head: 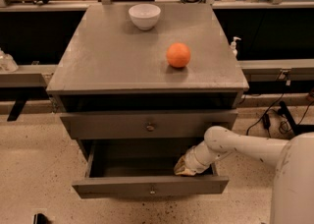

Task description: Open middle drawer

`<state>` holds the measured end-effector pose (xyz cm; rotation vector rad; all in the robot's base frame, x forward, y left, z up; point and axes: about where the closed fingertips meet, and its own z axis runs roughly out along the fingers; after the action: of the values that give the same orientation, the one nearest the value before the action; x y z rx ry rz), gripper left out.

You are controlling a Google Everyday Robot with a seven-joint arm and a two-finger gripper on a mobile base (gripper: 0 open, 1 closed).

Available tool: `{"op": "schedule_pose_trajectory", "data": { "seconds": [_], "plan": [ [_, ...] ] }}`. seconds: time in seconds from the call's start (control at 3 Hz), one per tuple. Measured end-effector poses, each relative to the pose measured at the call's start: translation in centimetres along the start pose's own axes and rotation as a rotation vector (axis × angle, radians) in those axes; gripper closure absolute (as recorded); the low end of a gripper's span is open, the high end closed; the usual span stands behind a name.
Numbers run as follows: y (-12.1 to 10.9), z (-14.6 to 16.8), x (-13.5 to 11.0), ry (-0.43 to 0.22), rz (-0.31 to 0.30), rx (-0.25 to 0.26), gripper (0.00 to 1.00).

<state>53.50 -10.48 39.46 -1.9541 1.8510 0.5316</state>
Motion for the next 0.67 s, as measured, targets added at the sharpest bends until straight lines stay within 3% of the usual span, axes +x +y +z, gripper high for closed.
{"op": "schedule_pose_trajectory", "data": {
  "seconds": [0.67],
  "plan": [
    [3.3,-1.2,-1.2,-0.093,-0.073,-0.086,1.00]
  ]
}}
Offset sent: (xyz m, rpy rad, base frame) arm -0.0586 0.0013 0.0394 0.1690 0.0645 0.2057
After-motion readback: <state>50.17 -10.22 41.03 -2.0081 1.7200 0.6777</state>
